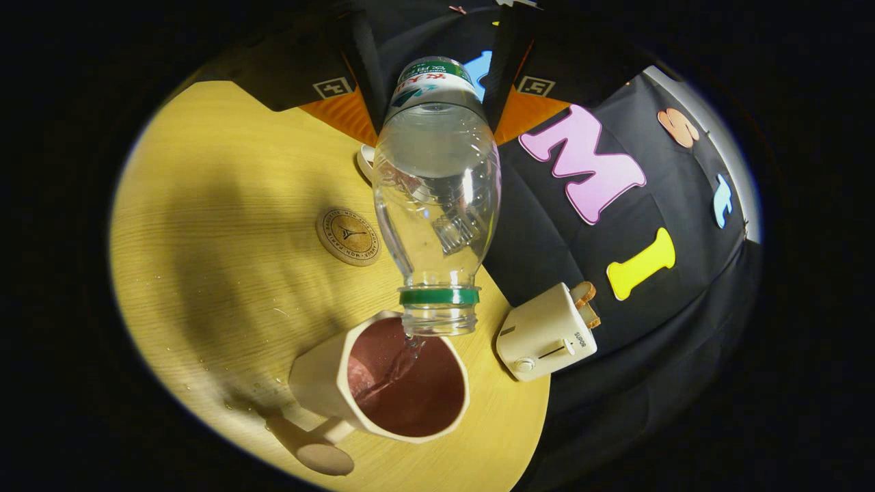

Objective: Take the bottle from table, then pour the juice into the cup, finally place the bottle on the coaster

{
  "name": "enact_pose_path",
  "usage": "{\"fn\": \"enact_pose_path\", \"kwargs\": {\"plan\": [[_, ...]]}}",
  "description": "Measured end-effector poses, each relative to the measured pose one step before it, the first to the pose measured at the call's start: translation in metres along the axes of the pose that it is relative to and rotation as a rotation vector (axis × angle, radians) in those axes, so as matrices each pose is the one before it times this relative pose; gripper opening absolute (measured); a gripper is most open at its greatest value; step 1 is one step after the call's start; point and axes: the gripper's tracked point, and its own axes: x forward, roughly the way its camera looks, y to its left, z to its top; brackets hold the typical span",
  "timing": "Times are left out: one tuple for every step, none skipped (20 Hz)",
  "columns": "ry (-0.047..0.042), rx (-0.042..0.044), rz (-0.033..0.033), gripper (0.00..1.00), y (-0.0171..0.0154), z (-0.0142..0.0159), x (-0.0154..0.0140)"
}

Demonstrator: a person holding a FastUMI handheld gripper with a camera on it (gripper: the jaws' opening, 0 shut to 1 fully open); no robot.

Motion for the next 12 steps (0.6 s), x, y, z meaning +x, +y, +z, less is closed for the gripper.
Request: {"fn": "enact_pose_path", "kwargs": {"plan": [[0.00594, 0.00904, -0.0059, 0.72, 0.00041, -0.00133, 0.00043], [0.0047, 0.00971, -0.00336, 0.72, 0.00044, -0.00023, 0.00004], [0.00203, 0.01148, -0.00179, 0.72, 0.0005, 0.00017, -0.00048], [0.00013, 0.01076, 0.00118, 0.71, 0.0007, 0.00118, 0.0013], [-0.00119, 0.0075, -0.00088, 0.72, -0.00023, 0.0008, 0.00046], [0.00032, 0.00937, -0.00198, 0.72, -0.00025, 0.00037, 0.00061], [0.00337, 0.012, -0.00033, 0.72, 0.00076, -0.00062, 0.00087], [0.00016, 0.01084, 0.00052, 0.72, 0.00116, 0.00042, 0.00025], [0.00108, 0.0122, 0.00076, 0.72, 0.00089, -0.0006, -0.00016], [-0.00146, 0.01496, 0.00239, 0.72, 0.00142, 0.0006, -0.00085], [-0.00186, 0.01566, 0.00172, 0.72, 0.00127, -0.00005, -0.00089], [0.00138, 0.01425, 0.00214, 0.72, 0.00187, -0.0008, -0.00101]]}}
